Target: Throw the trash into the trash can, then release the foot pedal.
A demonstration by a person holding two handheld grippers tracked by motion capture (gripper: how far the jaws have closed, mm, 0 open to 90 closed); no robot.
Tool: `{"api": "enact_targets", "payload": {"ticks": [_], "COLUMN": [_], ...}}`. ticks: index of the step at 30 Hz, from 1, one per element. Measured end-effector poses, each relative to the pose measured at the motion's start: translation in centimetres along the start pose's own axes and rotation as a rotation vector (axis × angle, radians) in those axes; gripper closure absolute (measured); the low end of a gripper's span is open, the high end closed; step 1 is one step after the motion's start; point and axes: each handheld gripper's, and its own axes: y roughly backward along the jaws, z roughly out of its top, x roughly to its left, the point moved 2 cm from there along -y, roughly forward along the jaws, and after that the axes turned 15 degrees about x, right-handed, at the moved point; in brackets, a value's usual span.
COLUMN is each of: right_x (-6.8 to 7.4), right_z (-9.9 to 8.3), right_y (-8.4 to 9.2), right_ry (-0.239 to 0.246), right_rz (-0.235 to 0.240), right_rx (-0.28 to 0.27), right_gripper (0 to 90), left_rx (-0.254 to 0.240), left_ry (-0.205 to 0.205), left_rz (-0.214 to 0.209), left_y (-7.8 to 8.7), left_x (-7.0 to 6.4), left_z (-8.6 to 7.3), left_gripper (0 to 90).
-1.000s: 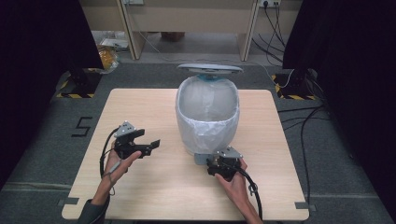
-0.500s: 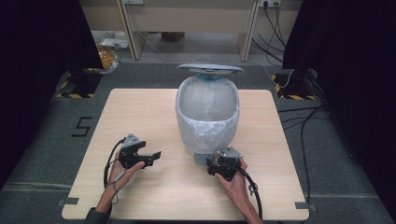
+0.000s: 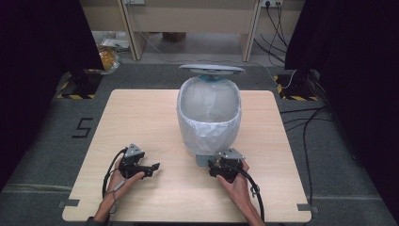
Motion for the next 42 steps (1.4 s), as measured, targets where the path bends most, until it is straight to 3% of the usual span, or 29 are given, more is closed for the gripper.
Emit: {"api": "enact_targets", "payload": {"ticks": [11, 16, 42], "right_x": [0.0, 0.0, 0.0], "right_z": [0.0, 0.0, 0.0], "right_y": [0.0, 0.0, 0.0], "right_ry": [0.0, 0.0, -0.001], "right_rz": [0.002, 0.0, 0.003], "right_rx": [0.0, 0.0, 0.0], "right_gripper": [18.1, 18.0, 18.1], "left_rx": [0.02, 0.028, 0.024], "left_ry": [-0.022, -0.043, -0.034], "left_rz": [0.024, 0.064, 0.065], "left_y": [0.1, 0.1, 0.1], "left_x": [-0.5, -1.0, -1.2], "left_z": [-0.9, -1.1, -1.2], "left_gripper": [14.9, 14.6, 14.4]}}
